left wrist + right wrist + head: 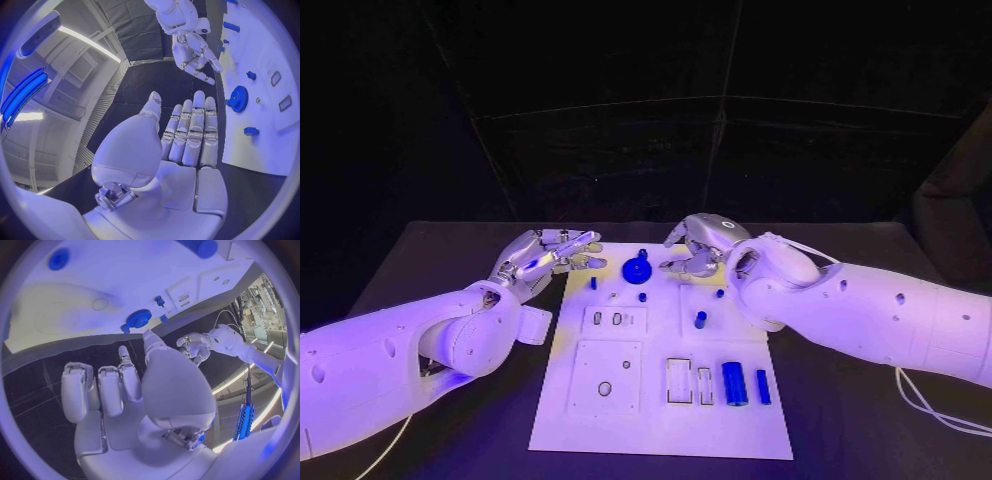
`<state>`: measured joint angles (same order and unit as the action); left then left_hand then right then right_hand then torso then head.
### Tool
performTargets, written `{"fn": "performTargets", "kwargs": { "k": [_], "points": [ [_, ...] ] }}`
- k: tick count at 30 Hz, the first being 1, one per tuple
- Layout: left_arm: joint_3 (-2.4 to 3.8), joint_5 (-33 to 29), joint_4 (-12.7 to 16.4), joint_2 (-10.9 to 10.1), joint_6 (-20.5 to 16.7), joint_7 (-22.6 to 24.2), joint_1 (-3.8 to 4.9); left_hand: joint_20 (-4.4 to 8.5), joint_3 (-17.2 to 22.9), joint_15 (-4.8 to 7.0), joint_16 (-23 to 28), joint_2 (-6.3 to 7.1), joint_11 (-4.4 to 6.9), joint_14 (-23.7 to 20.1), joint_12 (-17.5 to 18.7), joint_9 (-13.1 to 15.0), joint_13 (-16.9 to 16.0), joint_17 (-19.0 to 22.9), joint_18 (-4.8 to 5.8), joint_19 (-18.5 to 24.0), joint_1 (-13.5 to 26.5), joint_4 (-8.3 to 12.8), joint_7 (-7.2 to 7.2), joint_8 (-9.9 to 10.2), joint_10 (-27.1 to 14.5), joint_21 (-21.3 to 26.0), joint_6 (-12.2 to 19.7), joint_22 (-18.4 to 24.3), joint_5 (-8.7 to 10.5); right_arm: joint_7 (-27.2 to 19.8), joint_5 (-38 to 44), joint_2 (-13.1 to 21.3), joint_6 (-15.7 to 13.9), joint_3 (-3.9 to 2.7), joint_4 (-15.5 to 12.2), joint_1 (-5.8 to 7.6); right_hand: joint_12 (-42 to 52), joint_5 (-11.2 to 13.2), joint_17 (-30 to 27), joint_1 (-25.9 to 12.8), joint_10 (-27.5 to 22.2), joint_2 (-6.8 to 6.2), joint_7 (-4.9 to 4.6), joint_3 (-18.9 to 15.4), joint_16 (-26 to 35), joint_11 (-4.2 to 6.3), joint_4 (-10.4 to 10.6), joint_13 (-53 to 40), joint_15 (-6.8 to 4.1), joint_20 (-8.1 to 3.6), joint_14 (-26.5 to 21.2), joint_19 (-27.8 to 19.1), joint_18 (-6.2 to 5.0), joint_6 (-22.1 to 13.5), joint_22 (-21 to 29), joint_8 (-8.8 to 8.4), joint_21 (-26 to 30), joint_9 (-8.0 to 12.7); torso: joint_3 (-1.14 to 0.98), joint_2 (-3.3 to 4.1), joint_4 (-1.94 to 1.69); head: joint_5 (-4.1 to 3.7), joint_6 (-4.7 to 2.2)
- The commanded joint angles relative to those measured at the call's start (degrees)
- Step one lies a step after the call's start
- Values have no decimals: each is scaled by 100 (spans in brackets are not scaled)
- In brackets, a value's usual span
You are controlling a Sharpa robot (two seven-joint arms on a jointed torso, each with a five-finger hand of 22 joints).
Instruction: Assemble the parts on the task board
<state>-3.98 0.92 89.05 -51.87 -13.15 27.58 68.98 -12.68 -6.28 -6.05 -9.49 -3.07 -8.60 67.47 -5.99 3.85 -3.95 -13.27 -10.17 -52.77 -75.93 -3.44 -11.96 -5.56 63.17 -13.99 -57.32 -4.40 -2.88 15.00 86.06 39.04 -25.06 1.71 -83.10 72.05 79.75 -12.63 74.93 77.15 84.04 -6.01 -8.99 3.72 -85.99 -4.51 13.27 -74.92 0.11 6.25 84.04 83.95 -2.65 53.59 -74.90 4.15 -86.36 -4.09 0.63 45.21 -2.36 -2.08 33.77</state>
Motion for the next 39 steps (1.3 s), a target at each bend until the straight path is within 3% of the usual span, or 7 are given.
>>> {"fn": "performTargets", "kwargs": {
  "k": [1, 8, 18, 22, 24, 29, 39],
  "points": [
    [4, 19, -2, -2, 74, 29, 9, -30, -1, -9, 36, -51, -21, -8, 31, 3, 1, -9, -43, -4, 16, 35, -4, 25, 11, 30, -31, 9, 7, -1123, -1149, 303, -99, -1, -82, 14, -32, -28, 381, 87, 18, 9, -9, 8, 40, 50, -70, -581, -38, -19, 368, -8, 38, 49, -482, -10, 19, 10, -7, -8, 50, -19, -19],
    [3, 19, -34, 17, 74, 37, 9, -29, -3, -6, 40, -55, -16, -4, 30, 4, 0, -12, -44, -7, 13, 42, 4, 24, 22, 31, -39, 11, 7, -1714, -1554, 902, 96, 1, 13, 14, -70, -166, 382, 190, -3, -43, -12, -67, 46, 47, -217, -553, -37, -21, 367, -17, 36, 23, -470, -28, 28, 18, -43, -6, 127, -43, -54],
    [3, 18, -76, 62, 83, 39, 7, -29, -3, -6, 40, -55, -16, -4, 30, 4, 0, -12, -44, -7, 13, 42, 4, 24, 22, 31, -39, 11, 7, -2025, -1704, 1249, 329, 6, 289, -27, -108, -231, 368, 289, -24, -68, -16, -111, 58, 49, -328, -523, -38, -20, 363, -30, 31, 4, -449, -36, 39, 21, -95, 11, 141, -64, -46],
    [2, 18, -98, 75, 85, 36, 6, -28, -4, -4, 43, -59, -12, -1, 29, 5, -1, -14, -44, -10, 11, 47, 10, 23, 30, 32, -45, 12, 7, -2070, -1718, 1295, 479, 7, 368, -96, -112, -251, 372, 321, -24, -56, -6, -124, 58, 55, -368, -521, -41, -20, 364, -29, 32, 48, -451, -12, 40, 11, -73, 3, 101, -121, -16],
    [2, 18, -108, 79, 85, 36, 6, -28, -4, -4, 43, -59, -12, -1, 29, 5, -1, -14, -44, -10, 11, 47, 10, 23, 30, 32, -45, 12, 7, -2078, -1720, 1306, 533, 7, 397, -151, -107, -253, 376, 325, -22, -54, -4, -128, 56, 56, -374, -525, -42, -21, 365, -29, 32, 58, -451, -7, 40, 10, -44, -2, 87, -141, 1],
    [2, 18, -122, 84, 84, 37, 6, -28, -4, -4, 44, -58, -12, 0, 30, 5, -1, -15, -44, -10, 10, 49, 9, 23, 31, 33, -46, 12, 7, -2077, -1721, 1301, 583, 7, 486, -265, -109, -254, 380, 334, -22, -49, -2, -129, 55, 59, -384, -523, -43, -22, 365, -28, 32, 67, -453, -3, 40, 8, -47, -4, 99, -138, 25],
    [1, 18, -147, 92, 87, 34, 5, -28, -4, -4, 44, -58, -12, 0, 30, 5, -1, -15, -44, -10, 10, 49, 9, 23, 31, 33, -46, 12, 7, -2126, -1720, 1272, 646, 7, 657, -366, -110, -254, 388, 348, -22, -34, 0, -127, 53, 61, -398, -523, -45, -24, 367, -27, 32, 76, -455, 0, 40, 8, -45, -11, 71, -169, 51]
  ]
}}
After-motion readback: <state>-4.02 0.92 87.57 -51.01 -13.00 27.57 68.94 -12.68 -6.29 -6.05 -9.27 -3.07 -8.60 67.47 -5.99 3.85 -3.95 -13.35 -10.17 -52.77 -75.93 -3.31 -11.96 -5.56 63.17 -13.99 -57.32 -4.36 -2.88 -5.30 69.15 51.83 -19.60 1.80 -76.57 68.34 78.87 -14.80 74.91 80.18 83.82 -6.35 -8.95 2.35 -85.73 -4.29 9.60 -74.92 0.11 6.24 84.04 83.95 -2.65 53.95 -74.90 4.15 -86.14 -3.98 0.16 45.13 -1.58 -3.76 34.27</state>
